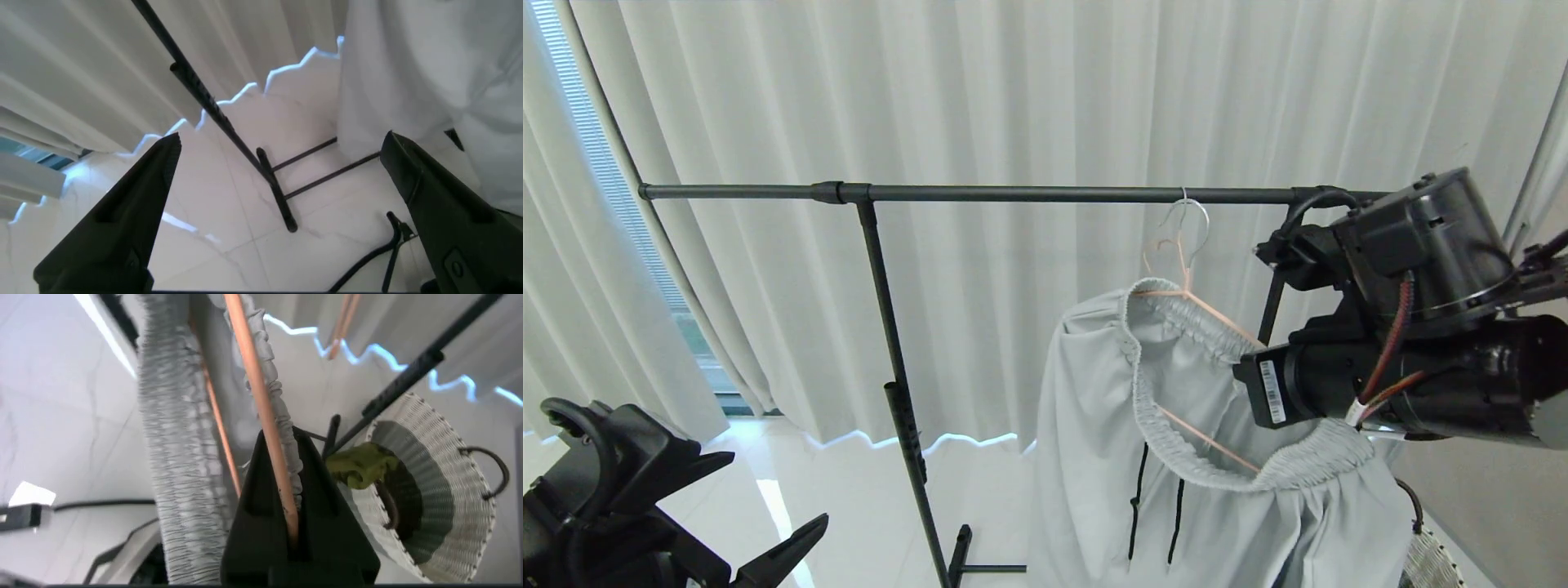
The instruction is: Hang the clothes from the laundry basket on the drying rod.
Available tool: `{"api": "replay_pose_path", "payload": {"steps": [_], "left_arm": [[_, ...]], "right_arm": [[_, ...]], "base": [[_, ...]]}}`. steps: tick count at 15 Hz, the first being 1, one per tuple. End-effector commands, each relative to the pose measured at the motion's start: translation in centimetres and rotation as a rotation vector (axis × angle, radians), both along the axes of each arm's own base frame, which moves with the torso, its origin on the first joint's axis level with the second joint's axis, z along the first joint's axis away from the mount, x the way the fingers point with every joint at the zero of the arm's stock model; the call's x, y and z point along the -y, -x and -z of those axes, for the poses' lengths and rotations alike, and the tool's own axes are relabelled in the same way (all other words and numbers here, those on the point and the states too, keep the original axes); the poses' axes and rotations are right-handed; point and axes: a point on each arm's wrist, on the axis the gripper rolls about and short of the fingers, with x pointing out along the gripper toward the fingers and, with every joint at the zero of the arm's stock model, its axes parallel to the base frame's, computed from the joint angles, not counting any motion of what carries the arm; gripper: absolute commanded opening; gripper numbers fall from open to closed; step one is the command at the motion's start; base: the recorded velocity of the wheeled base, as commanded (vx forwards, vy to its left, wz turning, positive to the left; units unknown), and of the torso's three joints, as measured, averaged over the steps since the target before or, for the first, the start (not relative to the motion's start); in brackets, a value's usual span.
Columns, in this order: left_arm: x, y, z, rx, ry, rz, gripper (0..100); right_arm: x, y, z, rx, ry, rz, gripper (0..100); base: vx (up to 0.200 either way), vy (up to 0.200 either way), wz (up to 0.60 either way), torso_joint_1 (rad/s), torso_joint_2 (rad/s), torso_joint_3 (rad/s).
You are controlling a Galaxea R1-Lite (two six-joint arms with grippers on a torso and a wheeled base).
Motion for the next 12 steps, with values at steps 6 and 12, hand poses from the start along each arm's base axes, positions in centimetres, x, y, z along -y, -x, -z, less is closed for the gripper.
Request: {"api": "replay_pose_path", "payload": {"steps": [6, 12], "left_arm": [[0.02, -0.04, 0.03, -0.002, -0.001, 0.000, 100], [0.11, 0.02, 0.11, -0.005, -0.002, 0.010, 100]], "right_arm": [[-1.84, -2.48, 0.06, 0.017, -0.015, 0.083, 0], [-2.00, -2.51, -0.40, 0.046, 0.000, 0.057, 0]], "base": [[0.033, 0.000, 0.00, 0.000, 0.00, 0.000], [0.200, 0.000, 0.00, 0.004, 0.00, 0.001]]}}
